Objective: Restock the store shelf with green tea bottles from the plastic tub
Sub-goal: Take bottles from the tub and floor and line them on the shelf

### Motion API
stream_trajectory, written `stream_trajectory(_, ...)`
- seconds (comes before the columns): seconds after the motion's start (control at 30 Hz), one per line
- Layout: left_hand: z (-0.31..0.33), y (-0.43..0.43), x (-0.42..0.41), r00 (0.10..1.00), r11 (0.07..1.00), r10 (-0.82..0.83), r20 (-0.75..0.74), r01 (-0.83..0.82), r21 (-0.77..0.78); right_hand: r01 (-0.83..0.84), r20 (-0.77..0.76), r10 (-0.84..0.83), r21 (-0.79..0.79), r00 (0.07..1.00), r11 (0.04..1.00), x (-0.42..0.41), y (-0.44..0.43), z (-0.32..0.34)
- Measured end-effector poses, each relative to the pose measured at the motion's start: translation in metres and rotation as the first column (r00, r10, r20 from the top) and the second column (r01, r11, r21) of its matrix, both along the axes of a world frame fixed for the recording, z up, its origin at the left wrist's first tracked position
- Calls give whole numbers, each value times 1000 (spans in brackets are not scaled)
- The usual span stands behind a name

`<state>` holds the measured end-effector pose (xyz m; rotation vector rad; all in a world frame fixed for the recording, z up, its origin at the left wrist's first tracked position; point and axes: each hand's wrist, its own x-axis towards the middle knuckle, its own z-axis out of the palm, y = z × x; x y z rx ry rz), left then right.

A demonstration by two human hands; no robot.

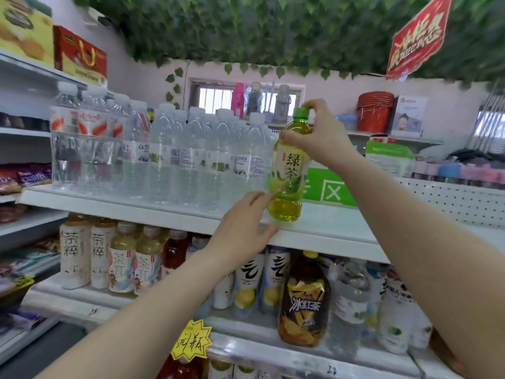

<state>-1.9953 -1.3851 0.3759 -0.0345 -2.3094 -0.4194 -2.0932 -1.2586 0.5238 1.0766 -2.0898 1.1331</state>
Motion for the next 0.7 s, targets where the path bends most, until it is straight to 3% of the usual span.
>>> stream_trajectory(0.23,-10,0,-22,997,983,29,73,-15,-185,41,-2,-41,17,999,999,-40,-24,-8)
stream_trajectory(0.7,-10,1,-33,986,973,128,106,-104,-205,145,-174,-125,107,977,984,-62,-39,-21)
